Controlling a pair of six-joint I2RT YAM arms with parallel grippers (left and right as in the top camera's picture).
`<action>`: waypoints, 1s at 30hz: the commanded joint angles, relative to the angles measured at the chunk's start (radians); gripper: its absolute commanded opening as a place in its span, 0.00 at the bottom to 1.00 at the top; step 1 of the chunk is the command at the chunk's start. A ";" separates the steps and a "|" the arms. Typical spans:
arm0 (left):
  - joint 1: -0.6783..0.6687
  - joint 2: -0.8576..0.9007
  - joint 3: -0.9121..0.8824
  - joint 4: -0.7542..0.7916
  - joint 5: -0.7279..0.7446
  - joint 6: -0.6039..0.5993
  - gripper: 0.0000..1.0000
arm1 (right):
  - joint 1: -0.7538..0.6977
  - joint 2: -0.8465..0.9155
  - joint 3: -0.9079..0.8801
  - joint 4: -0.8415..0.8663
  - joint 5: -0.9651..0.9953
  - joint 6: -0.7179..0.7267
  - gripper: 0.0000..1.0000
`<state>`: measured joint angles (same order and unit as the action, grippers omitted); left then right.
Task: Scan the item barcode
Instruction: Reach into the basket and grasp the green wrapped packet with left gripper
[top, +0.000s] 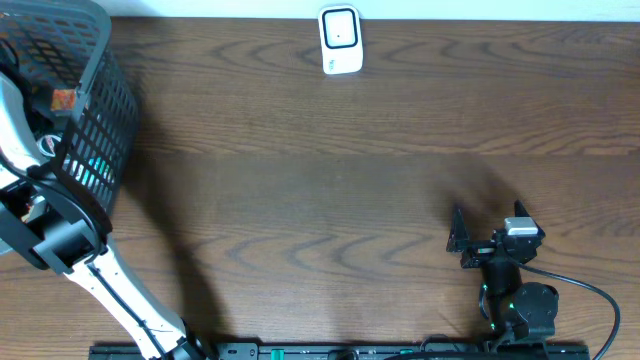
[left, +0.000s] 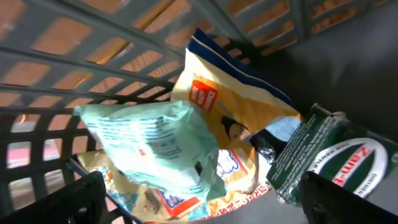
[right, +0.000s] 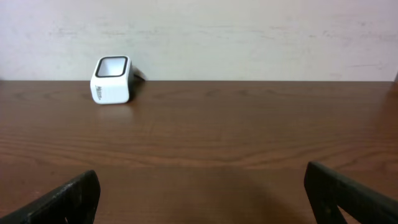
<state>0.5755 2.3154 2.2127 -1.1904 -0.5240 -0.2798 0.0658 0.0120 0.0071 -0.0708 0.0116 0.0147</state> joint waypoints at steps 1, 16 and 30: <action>0.019 0.006 -0.047 0.027 -0.021 0.004 0.98 | -0.006 -0.006 -0.002 -0.004 -0.003 0.003 0.99; 0.089 0.006 -0.119 0.084 -0.034 -0.093 0.99 | -0.006 -0.006 -0.002 -0.004 -0.003 0.003 0.99; 0.089 0.006 -0.193 0.139 -0.034 -0.093 0.15 | -0.006 -0.006 -0.002 -0.004 -0.003 0.003 0.99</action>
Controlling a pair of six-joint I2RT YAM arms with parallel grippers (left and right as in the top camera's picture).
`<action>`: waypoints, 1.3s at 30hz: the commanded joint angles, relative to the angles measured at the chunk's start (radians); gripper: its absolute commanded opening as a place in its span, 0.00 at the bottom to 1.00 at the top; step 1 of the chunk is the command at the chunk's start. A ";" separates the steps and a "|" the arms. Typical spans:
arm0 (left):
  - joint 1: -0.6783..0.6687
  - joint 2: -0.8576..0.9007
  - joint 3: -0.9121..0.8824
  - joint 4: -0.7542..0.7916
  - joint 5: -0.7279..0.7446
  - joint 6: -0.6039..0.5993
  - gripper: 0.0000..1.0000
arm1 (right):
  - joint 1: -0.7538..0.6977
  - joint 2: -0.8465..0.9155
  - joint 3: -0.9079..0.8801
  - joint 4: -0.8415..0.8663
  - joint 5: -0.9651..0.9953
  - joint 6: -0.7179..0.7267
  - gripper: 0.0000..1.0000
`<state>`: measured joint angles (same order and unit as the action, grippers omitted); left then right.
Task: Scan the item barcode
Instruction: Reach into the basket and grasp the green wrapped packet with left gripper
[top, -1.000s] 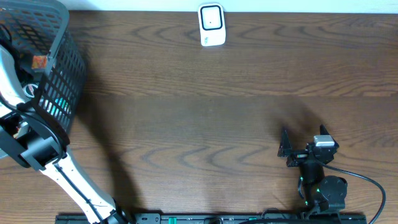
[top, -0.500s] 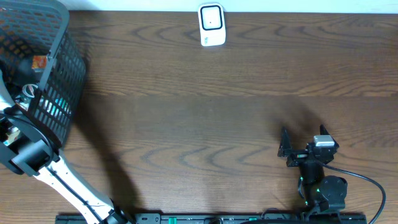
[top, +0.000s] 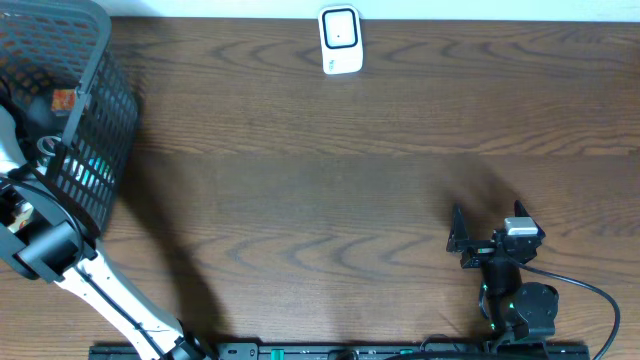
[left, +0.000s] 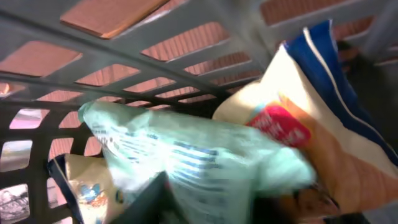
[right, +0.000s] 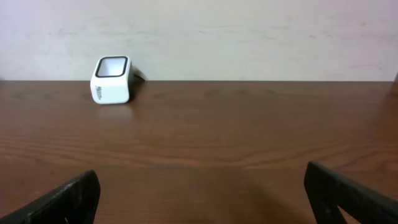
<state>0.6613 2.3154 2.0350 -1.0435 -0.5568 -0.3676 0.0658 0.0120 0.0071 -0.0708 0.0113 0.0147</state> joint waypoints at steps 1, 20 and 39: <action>0.003 0.005 -0.015 -0.010 -0.001 -0.005 0.08 | -0.006 -0.006 -0.002 -0.004 -0.003 0.003 0.99; 0.000 -0.336 -0.013 0.002 0.463 -0.005 0.07 | -0.006 -0.006 -0.002 -0.004 -0.003 0.003 0.99; -0.002 -0.544 -0.013 0.021 0.996 0.086 0.07 | -0.006 -0.006 -0.002 -0.004 -0.003 0.003 0.99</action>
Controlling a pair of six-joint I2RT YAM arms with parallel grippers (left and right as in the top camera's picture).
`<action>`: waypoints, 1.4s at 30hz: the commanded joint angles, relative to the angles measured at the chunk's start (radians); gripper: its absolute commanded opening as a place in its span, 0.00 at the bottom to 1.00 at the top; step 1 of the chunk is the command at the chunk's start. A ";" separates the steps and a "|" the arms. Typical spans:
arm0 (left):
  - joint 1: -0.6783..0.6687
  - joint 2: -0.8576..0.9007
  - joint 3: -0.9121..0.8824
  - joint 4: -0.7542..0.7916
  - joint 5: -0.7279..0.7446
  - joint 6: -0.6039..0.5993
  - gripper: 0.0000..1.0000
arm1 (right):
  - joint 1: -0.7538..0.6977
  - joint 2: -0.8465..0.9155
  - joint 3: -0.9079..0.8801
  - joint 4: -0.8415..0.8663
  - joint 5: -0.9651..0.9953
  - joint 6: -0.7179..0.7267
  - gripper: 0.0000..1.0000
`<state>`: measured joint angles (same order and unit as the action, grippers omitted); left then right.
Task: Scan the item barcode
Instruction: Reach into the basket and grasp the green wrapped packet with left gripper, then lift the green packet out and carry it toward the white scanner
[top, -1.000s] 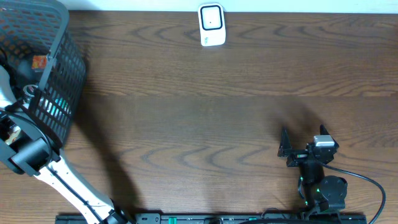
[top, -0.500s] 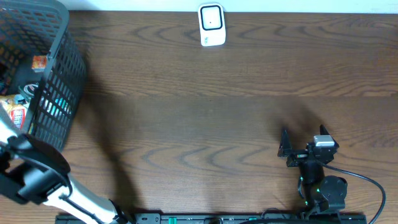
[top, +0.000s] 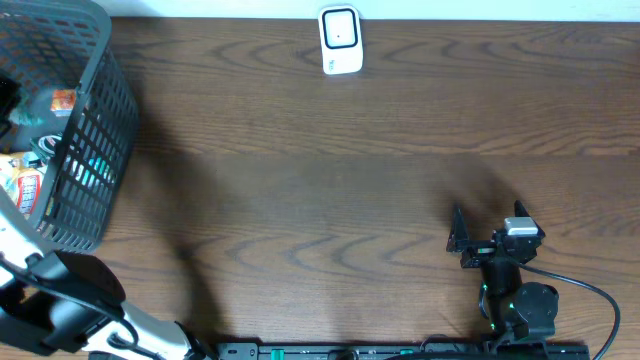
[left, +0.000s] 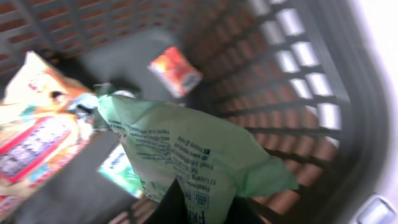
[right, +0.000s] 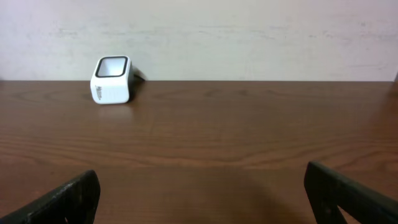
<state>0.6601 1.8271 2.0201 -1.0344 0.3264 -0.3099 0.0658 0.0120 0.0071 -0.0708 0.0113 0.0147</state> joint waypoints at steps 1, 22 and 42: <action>0.000 -0.064 0.002 0.013 0.116 0.028 0.07 | -0.006 -0.006 -0.002 -0.004 -0.003 0.003 0.99; -0.013 -0.311 0.002 0.124 0.205 0.033 0.07 | -0.006 -0.006 -0.002 -0.004 -0.003 0.003 0.99; -0.506 -0.282 0.000 0.134 0.485 0.195 0.07 | -0.006 -0.006 -0.002 -0.004 -0.003 0.003 0.99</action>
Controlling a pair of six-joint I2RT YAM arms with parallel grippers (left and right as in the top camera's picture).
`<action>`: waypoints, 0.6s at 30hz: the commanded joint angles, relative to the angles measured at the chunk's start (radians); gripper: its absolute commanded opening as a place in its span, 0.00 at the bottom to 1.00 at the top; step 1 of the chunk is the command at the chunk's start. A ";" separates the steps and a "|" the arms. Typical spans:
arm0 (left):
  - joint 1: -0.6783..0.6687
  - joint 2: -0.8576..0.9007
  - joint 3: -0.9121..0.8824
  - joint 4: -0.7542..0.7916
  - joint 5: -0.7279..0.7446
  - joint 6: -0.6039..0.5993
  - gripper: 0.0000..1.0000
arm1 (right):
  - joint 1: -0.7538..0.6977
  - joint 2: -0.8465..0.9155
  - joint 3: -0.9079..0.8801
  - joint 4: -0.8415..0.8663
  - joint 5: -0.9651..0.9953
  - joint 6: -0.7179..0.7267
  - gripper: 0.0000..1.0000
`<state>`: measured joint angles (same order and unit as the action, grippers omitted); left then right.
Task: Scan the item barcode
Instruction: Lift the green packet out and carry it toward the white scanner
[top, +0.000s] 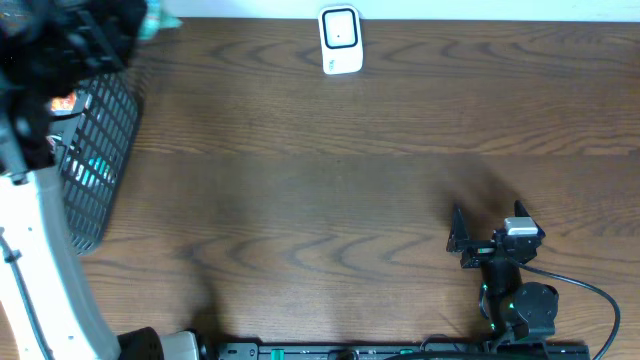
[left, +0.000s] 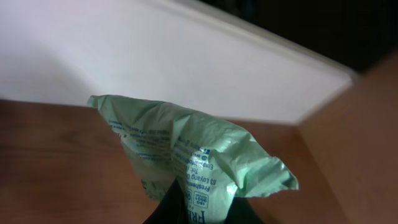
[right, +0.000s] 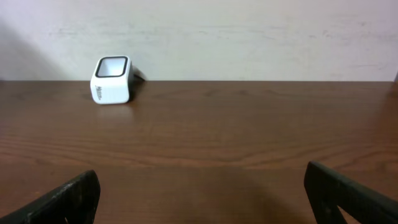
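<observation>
A pale green plastic packet with blue print hangs in the air, pinched at its lower end by my left gripper, which is shut on it. In the overhead view the left gripper is raised over the table's far left corner, and a corner of the green packet pokes out beside it. The white barcode scanner stands at the far edge, also seen as the scanner from the right wrist. My right gripper rests open and empty at the near right.
A dark mesh basket stands at the left edge under the raised left arm, with an orange item and a teal item showing inside. The brown wooden table stretches between basket and scanner.
My left gripper has moved with the green packet from inside the basket to high above its rim at the far left corner. The wall and table now show behind the packet. The right arm has not moved.
My left gripper was open over the snack packets in the basket. Then it was down on the green packet. Then it held that packet above the others inside the basket, and now holds it out above the basket. The right gripper stayed open throughout.
</observation>
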<state>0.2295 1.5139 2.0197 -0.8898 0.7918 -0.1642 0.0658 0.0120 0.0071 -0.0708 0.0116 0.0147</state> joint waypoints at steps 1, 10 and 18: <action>-0.095 0.039 0.000 -0.014 0.012 0.049 0.07 | -0.006 -0.006 -0.002 -0.004 -0.003 0.003 0.99; -0.356 0.180 0.000 -0.074 -0.245 0.049 0.08 | -0.006 -0.006 -0.002 -0.004 -0.003 0.003 0.99; -0.522 0.311 0.000 -0.091 -0.465 0.048 0.07 | -0.006 -0.006 -0.002 -0.004 -0.003 0.003 0.99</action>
<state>-0.2478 1.7912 2.0197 -0.9810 0.4477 -0.1299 0.0658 0.0120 0.0071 -0.0708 0.0113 0.0147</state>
